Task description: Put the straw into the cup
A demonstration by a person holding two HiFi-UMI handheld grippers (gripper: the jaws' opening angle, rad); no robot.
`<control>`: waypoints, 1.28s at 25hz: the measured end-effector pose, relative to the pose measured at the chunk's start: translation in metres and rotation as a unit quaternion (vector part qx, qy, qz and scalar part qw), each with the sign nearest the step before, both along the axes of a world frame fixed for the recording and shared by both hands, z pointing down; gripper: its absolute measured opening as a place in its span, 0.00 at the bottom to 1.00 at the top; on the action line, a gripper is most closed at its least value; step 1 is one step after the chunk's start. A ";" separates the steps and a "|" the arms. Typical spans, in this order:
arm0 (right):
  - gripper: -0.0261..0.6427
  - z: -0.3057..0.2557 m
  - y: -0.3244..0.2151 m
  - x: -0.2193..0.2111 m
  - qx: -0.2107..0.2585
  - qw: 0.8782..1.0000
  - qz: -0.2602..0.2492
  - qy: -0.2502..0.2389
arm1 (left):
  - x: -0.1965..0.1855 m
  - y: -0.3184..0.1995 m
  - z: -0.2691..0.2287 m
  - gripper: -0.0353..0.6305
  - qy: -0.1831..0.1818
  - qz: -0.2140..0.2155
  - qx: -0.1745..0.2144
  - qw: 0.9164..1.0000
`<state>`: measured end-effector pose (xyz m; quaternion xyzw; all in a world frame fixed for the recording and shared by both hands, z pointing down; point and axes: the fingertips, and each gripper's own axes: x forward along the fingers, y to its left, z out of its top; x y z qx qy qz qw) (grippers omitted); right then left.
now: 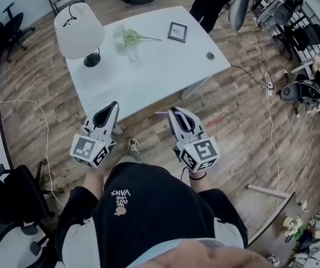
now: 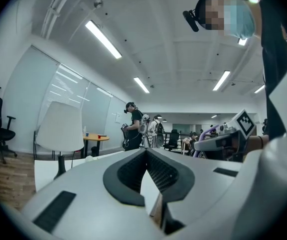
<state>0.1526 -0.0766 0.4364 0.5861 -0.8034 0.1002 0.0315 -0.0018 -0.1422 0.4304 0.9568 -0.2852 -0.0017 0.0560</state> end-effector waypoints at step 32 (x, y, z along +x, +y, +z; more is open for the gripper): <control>0.10 -0.011 -0.191 0.009 0.000 0.999 -0.041 0.007 | 0.029 -0.168 0.000 0.07 -0.001 -0.003 -0.009 1.000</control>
